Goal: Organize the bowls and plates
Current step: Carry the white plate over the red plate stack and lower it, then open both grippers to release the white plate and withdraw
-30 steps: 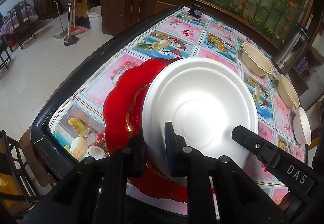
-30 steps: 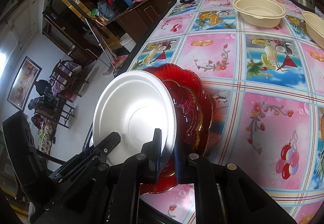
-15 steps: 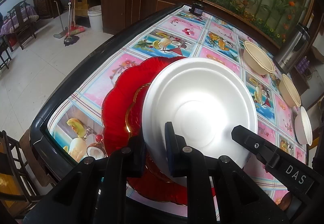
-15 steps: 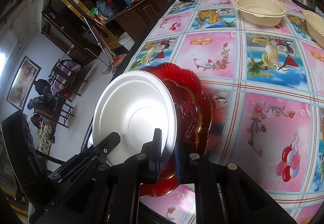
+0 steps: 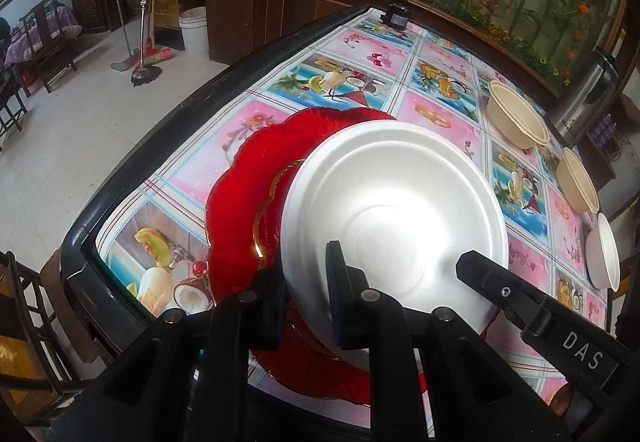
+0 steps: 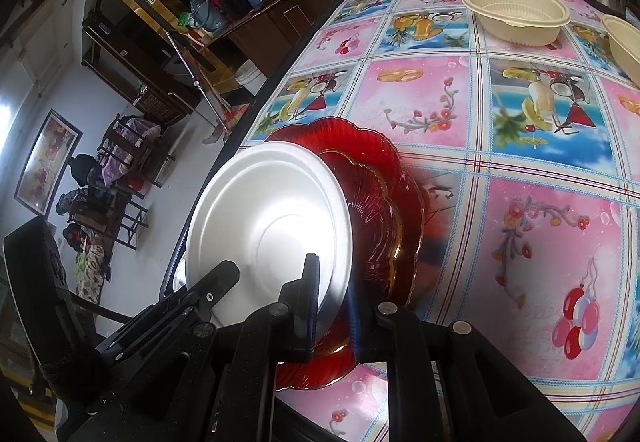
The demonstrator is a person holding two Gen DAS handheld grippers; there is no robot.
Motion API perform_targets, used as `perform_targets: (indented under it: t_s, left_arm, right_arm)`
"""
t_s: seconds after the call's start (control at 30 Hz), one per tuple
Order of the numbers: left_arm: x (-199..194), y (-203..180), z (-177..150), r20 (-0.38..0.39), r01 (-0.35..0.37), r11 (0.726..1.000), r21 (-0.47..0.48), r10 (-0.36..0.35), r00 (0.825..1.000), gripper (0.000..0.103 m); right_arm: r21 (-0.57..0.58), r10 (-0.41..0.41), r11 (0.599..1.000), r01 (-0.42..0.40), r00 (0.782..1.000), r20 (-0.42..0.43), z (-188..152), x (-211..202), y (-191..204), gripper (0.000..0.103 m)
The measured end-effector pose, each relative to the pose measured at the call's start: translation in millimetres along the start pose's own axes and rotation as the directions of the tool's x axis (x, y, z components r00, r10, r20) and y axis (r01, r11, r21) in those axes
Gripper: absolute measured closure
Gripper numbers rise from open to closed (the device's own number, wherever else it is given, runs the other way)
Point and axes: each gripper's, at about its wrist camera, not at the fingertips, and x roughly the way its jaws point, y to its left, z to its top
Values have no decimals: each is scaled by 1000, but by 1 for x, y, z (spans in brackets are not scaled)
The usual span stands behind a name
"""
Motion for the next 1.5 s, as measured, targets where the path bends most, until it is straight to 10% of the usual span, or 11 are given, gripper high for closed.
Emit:
perform_targets:
  t_s: [0.2,0.33,0.8,1.5]
  left_arm:
    - [-2,3,-1,-6,-10,1000,-6,10,1000,73]
    - [-9,4,-2,15,2,1000,-25,-1,1000,52]
    - [-40,-16,1,109,2,1000,15,-4,994,28]
    - [-39,-101,28,97,33,975,218,-55,994,28]
  right_arm:
    - [4,-3,1000,3,1000,8,-1,-4,2,59]
    - [8,-3,1000,3,1000,24,-1,-11,1,56]
    - [68,87,993,-94,991,97,-4,-43,-13,32]
    - [224,92,965,-135,976,195,16,-88,-93,17]
